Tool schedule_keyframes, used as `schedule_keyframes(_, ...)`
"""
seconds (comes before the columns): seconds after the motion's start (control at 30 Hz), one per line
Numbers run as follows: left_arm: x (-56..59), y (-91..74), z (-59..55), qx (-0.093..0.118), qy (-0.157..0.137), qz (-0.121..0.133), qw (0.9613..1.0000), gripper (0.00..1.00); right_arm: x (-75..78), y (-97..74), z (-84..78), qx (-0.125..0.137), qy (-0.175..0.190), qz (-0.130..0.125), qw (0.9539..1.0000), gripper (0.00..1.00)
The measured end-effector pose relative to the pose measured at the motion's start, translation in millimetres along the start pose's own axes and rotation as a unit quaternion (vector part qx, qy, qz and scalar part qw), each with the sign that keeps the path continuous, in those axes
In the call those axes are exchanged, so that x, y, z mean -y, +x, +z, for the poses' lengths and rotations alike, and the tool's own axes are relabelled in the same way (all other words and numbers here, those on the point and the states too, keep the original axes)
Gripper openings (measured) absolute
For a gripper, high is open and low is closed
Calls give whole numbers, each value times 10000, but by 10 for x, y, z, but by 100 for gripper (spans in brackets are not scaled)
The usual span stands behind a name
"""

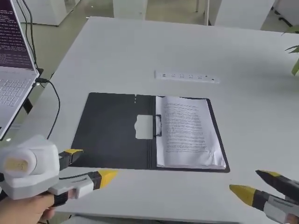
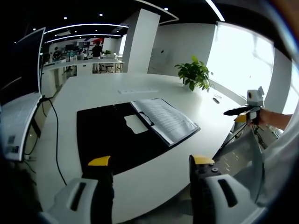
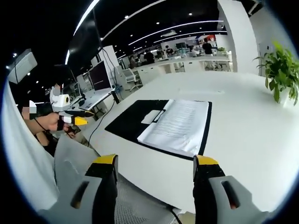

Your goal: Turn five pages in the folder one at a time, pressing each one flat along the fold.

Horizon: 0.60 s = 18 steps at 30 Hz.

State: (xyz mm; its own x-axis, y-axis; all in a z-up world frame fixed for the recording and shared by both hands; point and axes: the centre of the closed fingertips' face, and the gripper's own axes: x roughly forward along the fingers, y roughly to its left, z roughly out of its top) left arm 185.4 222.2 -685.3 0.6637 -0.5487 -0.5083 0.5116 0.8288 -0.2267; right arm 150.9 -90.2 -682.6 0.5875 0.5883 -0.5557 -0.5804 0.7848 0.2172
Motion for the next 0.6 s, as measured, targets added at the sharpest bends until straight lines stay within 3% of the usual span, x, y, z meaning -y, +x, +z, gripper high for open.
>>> schedule_keyframes(0.07, -1, -1, 10, 2, -3, -7, 10000, 66, -2, 11, -39, -118, -110, 29, 9999, 65)
schedule_keyframes(0.23, 7, -13, 47, 34, 29, -10, 10000, 66, 11, 7, -20, -70, -99, -10, 9999, 67)
schedule_keyframes(0.43, -5, -35, 85, -18, 185, -18, 9998, 69, 77, -86, 128, 274, 117, -93, 9995, 67)
schedule_keyframes(0.5, -24, -55, 129, -4, 264, 1, 9997, 69, 96, -128, 237, 518, 293, -87, 9982, 66)
schedule_keyframes(0.6, -18, -85, 202, 42, 307, 5, 9995, 69, 150, -185, 325, 683, 425, -130, 9967, 66)
